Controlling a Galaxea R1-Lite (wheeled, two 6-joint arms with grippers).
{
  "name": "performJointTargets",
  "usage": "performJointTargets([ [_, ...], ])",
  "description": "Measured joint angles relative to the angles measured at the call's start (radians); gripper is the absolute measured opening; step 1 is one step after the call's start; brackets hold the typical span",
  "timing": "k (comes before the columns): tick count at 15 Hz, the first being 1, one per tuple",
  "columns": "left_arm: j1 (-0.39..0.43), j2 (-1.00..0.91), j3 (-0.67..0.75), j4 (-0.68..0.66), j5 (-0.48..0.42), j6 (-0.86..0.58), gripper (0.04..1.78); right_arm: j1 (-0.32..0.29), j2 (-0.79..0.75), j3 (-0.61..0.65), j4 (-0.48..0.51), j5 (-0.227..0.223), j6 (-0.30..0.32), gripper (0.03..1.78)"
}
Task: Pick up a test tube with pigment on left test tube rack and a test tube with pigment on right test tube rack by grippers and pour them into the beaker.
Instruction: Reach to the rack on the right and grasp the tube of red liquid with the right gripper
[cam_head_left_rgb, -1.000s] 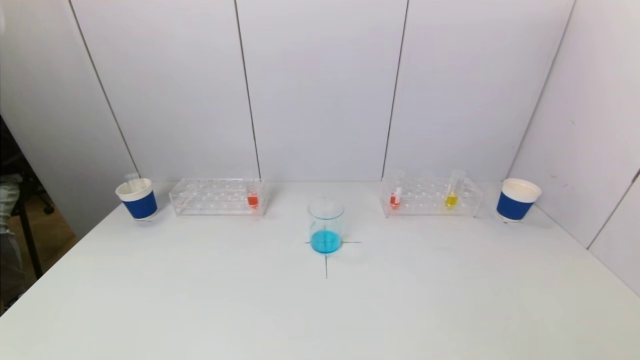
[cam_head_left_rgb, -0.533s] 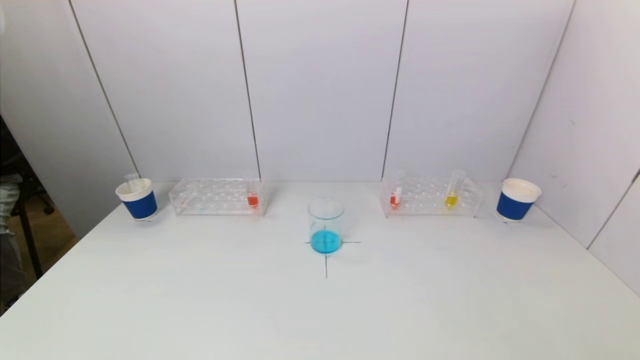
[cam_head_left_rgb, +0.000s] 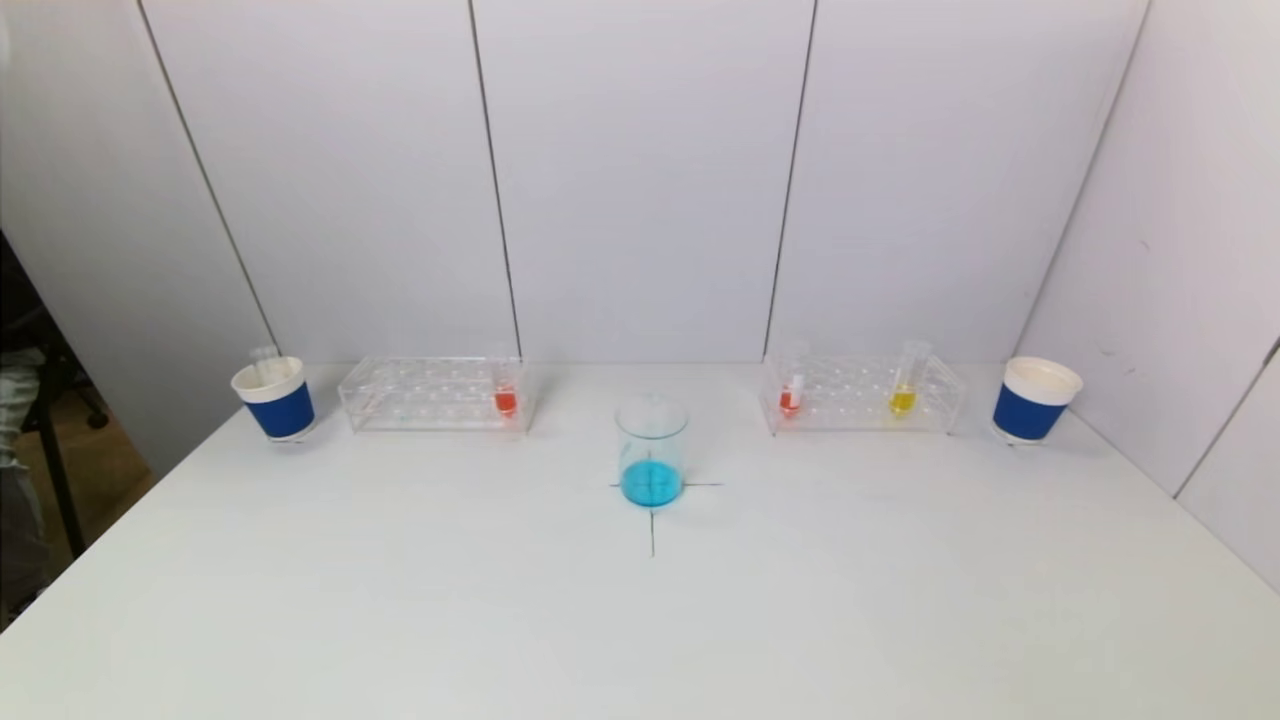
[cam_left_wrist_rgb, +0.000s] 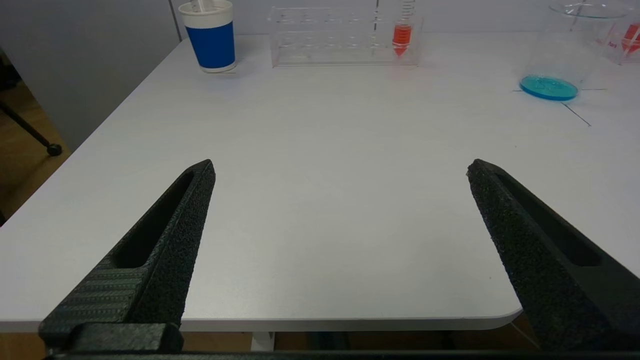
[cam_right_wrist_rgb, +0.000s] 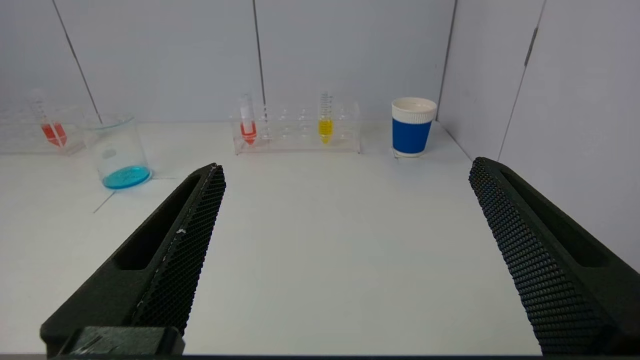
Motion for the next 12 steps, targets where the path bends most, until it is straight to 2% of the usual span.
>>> performJointTargets([
  [12, 0.0, 0.0, 0.0, 0.0, 0.0, 0.0, 1.76, -0.014, 0.282, -0.229, -0.022, 0.001, -0.02, 1.77],
])
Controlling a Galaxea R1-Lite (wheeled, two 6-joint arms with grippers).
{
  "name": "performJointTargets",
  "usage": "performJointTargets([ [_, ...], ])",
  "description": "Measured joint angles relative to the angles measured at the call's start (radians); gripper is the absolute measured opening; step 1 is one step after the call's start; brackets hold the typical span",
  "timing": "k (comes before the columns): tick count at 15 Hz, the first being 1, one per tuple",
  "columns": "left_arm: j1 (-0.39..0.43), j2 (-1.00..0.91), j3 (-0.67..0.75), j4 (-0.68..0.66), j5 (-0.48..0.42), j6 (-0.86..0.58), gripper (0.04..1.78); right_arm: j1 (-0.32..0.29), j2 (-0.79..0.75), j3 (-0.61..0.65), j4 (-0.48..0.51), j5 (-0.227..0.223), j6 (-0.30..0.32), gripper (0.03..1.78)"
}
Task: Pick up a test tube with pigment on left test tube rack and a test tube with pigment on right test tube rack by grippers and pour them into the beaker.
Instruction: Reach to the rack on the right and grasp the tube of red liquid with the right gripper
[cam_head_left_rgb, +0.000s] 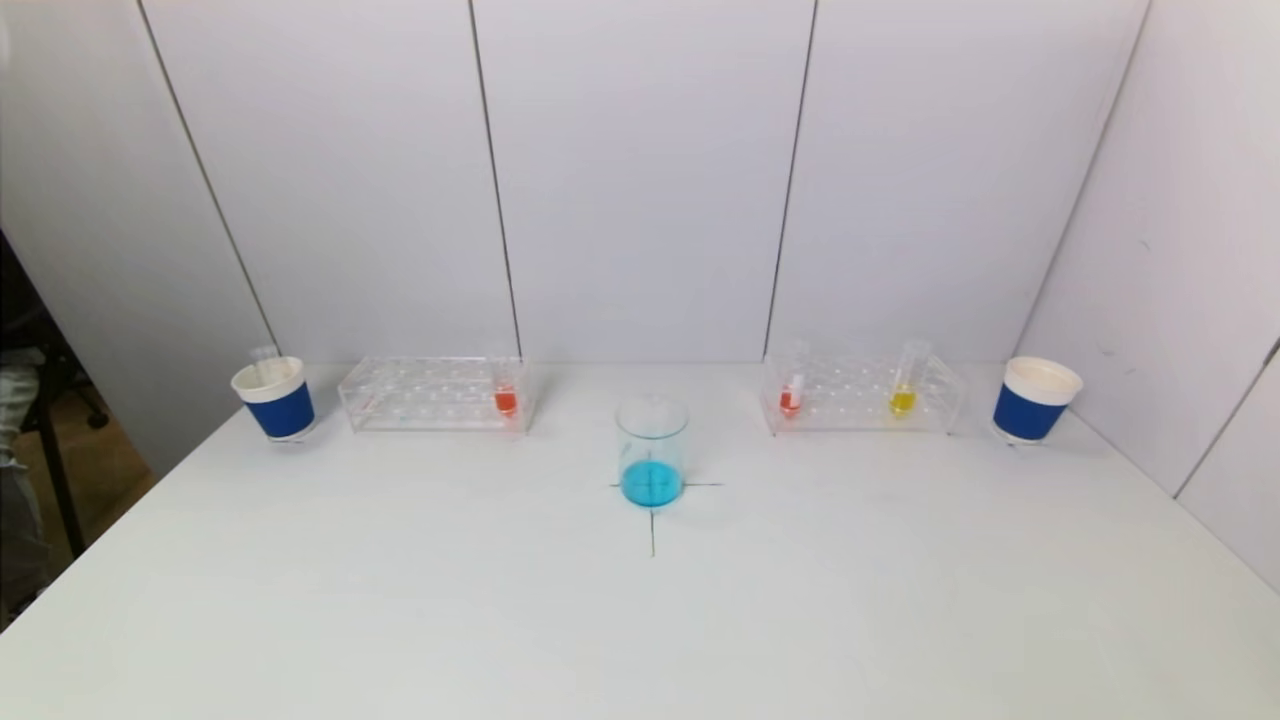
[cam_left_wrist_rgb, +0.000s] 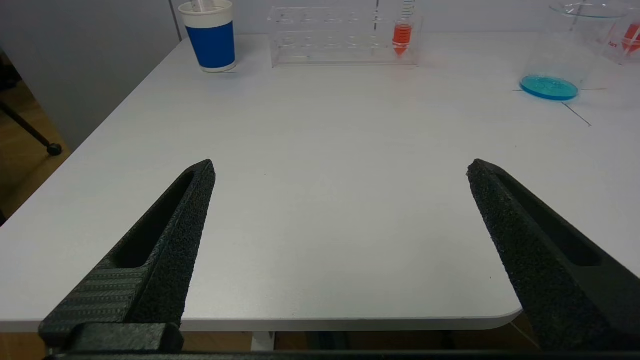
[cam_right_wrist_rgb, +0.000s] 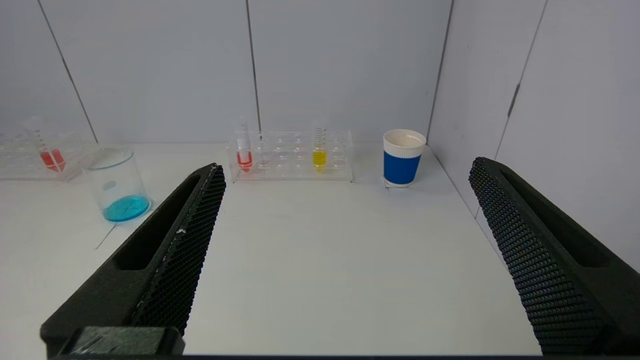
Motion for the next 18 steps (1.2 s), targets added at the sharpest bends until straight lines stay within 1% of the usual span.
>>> performJointTargets([
  [3, 0.0, 0.0, 0.0, 0.0, 0.0, -0.001, 1.76, -0.001, 0.091, -0.021, -0.055, 0.0, 0.0, 1.77],
  [5, 0.0, 0.0, 0.0, 0.0, 0.0, 0.0, 1.76, 0.0, 0.174, -0.024, -0.128, 0.0, 0.0, 1.77],
  [12, 0.0, 0.0, 0.0, 0.0, 0.0, 0.0, 1.76, 0.02, 0.533, -0.027, -0.445, 0.0, 0.002, 1.77],
  [15, 0.0, 0.0, 0.0, 0.0, 0.0, 0.0, 1.76, 0.047, 0.68, -0.032, -0.565, -0.001, 0.003, 1.77],
  [18, 0.0, 0.0, 0.0, 0.0, 0.0, 0.0, 1.76, 0.09, 0.812, -0.04, -0.652, -0.013, 0.005, 1.77],
])
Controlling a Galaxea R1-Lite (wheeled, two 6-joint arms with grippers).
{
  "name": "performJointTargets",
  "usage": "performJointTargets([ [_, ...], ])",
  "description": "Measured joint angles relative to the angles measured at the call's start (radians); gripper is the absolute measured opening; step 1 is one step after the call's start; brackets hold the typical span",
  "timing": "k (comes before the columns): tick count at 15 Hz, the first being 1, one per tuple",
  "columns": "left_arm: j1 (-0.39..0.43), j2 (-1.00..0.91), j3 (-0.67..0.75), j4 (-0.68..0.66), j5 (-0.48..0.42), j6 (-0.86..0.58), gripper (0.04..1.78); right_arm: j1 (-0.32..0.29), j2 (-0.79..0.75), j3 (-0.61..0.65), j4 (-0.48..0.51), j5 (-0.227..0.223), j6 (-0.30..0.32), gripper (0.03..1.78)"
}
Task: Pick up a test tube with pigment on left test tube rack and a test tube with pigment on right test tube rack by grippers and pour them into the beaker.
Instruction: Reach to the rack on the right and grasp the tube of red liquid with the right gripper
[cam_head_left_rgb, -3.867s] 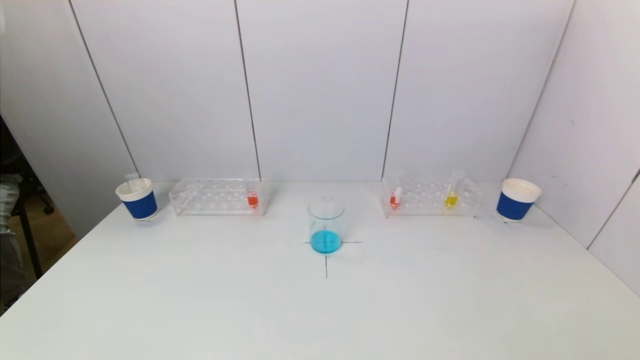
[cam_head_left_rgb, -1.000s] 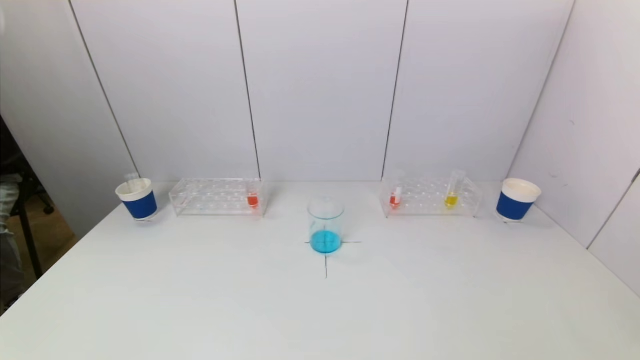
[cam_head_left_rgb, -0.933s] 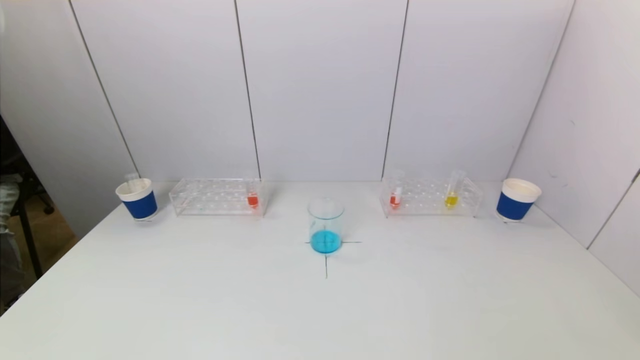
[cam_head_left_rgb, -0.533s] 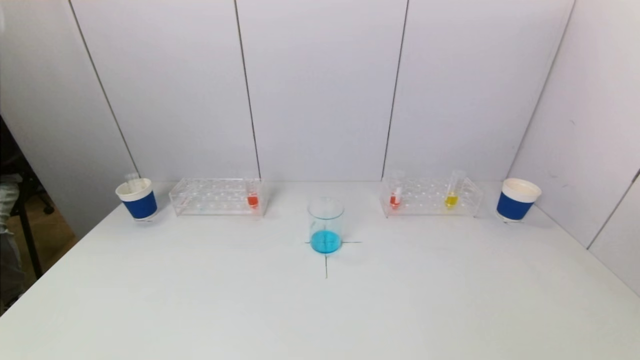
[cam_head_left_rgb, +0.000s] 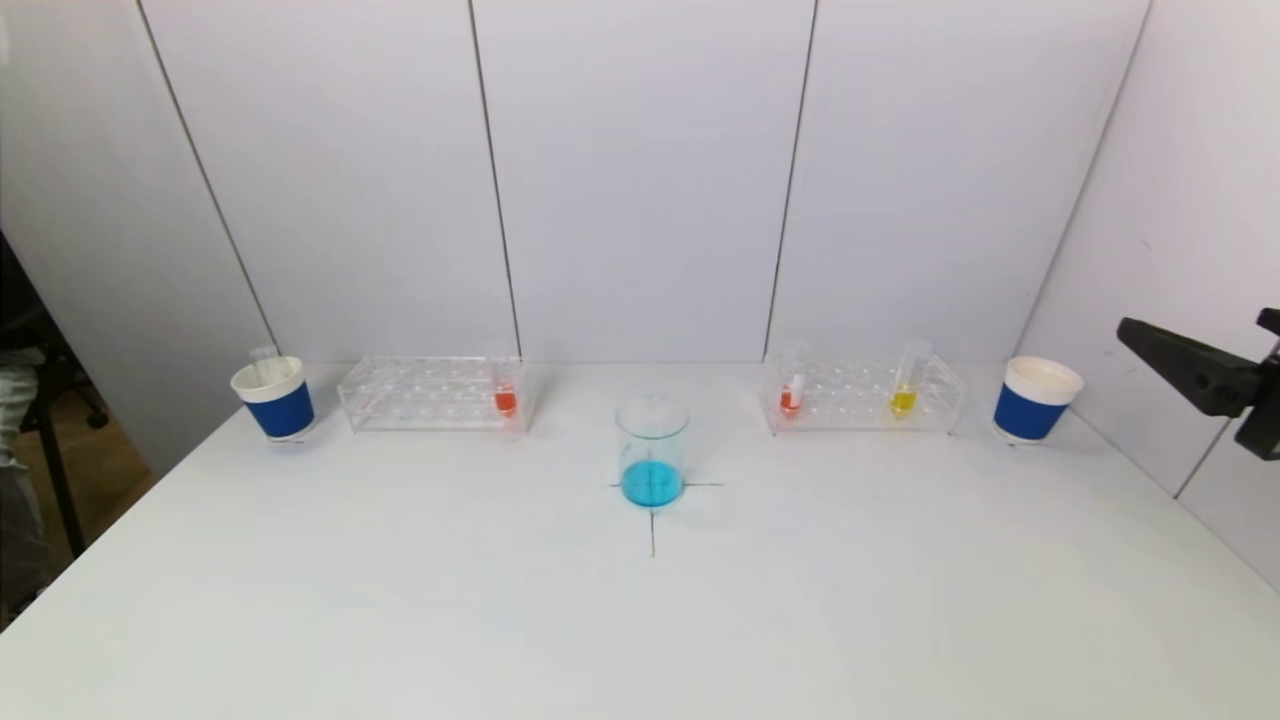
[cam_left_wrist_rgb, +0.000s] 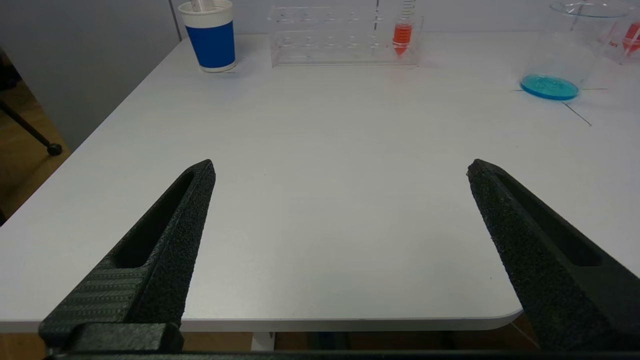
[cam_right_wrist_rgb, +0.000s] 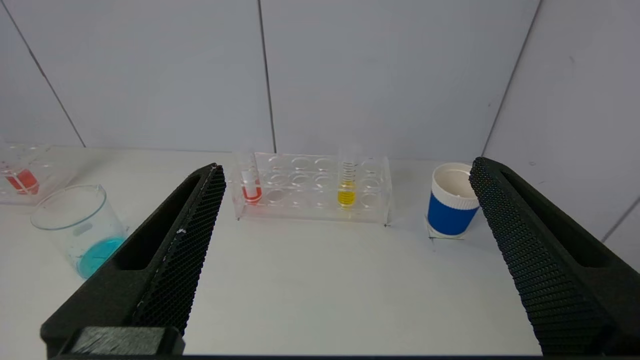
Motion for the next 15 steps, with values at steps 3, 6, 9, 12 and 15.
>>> performJointTargets([
  [3, 0.0, 0.0, 0.0, 0.0, 0.0, 0.0, 1.76, 0.047, 0.135, -0.006, -0.108, -0.027, 0.001, 1.77],
  [6, 0.0, 0.0, 0.0, 0.0, 0.0, 0.0, 1.76, 0.096, 0.276, -0.007, -0.238, -0.067, -0.002, 1.77],
  [9, 0.0, 0.0, 0.0, 0.0, 0.0, 0.0, 1.76, 0.146, 0.41, -0.009, -0.363, -0.107, -0.001, 1.77],
  [12, 0.0, 0.0, 0.0, 0.0, 0.0, 0.0, 1.76, 0.187, 0.535, -0.012, -0.487, -0.158, -0.001, 1.77],
  [15, 0.0, 0.0, 0.0, 0.0, 0.0, 0.0, 1.76, 0.225, 0.649, -0.028, -0.599, -0.209, 0.001, 1.77],
])
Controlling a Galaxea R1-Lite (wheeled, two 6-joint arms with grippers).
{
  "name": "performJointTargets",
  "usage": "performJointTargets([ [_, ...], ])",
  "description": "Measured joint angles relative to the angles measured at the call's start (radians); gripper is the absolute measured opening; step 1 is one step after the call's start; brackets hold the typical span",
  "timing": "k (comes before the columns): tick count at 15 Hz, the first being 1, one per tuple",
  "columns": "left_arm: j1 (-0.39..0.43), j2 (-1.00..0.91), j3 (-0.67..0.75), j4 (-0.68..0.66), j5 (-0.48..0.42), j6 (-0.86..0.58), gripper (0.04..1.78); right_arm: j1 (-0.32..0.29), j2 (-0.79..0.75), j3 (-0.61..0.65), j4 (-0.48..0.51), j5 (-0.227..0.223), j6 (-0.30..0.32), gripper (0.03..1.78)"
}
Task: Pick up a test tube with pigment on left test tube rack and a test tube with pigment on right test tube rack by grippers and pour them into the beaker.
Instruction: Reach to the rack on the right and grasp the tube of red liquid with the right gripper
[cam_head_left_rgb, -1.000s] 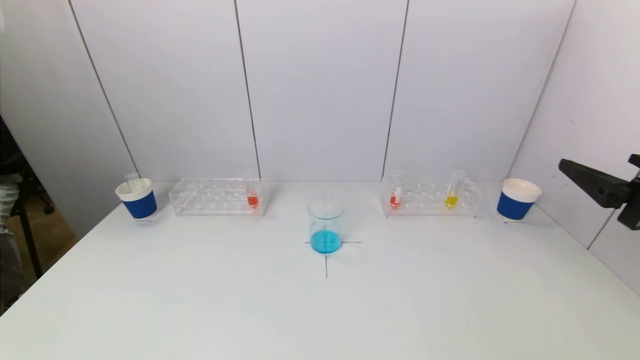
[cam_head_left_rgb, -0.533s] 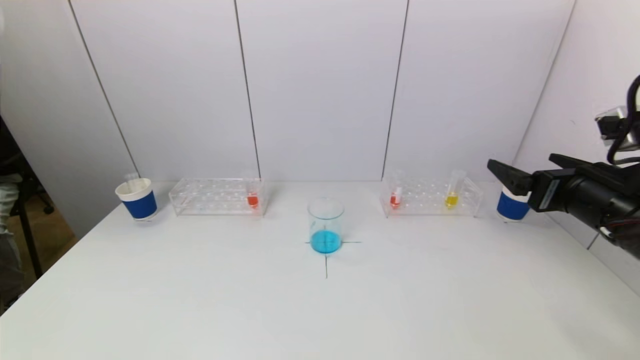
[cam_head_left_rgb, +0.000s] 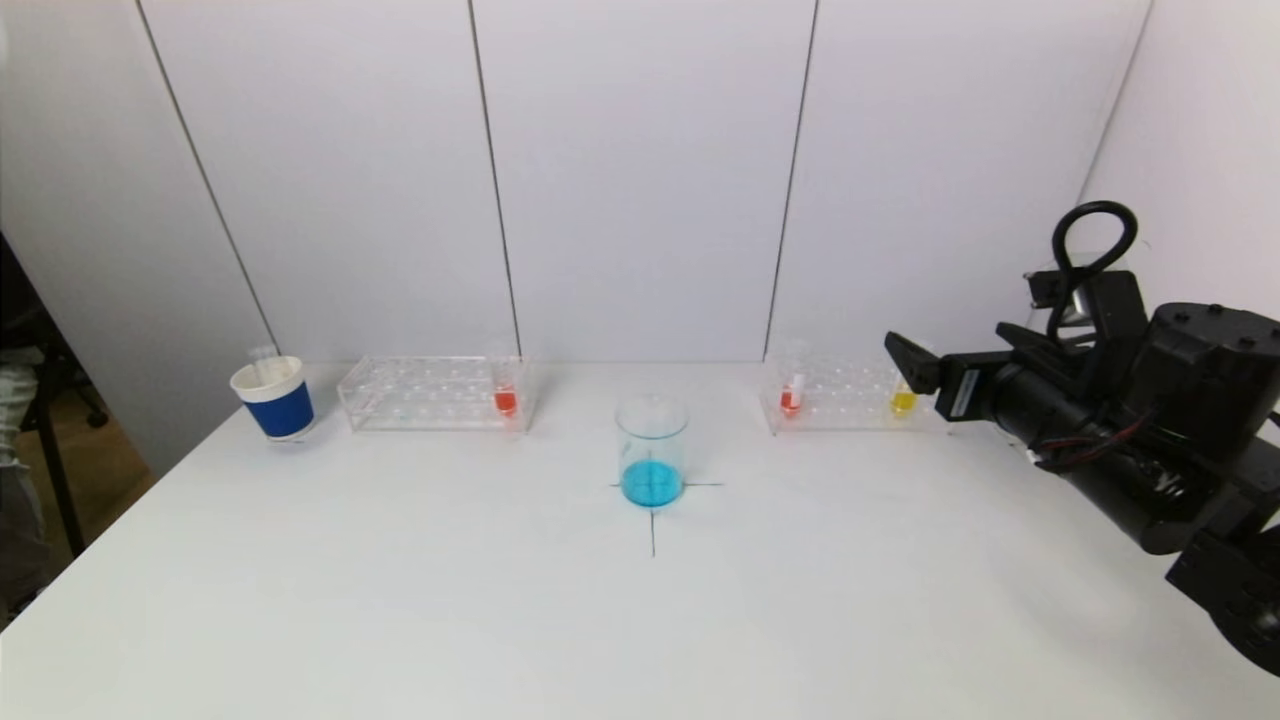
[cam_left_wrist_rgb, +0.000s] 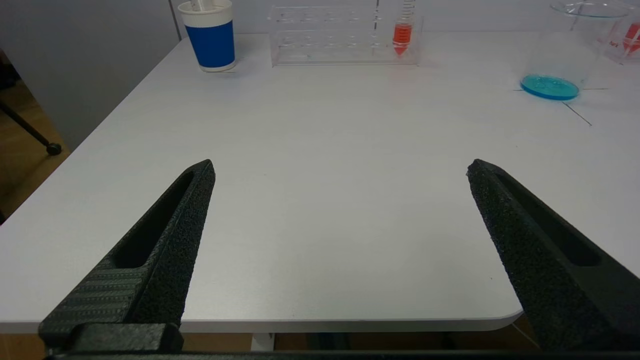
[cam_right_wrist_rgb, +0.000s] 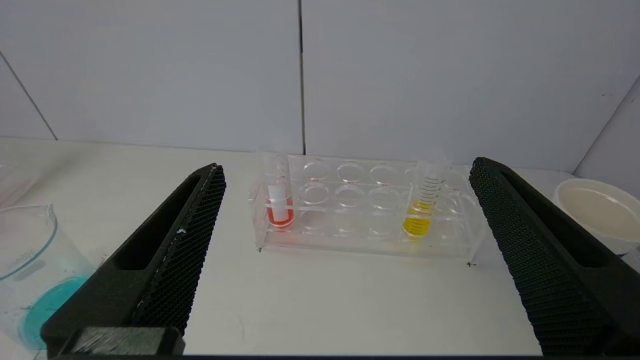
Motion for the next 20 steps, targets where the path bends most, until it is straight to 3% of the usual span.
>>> performJointTargets([
  [9, 0.0, 0.0, 0.0, 0.0, 0.0, 0.0, 1.76, 0.087, 0.283, -0.136, -0.144, -0.119, 0.012, 1.77],
  [20, 0.0, 0.0, 0.0, 0.0, 0.0, 0.0, 1.76, 0.138, 0.498, -0.346, -0.134, -0.199, 0.011, 1.77],
])
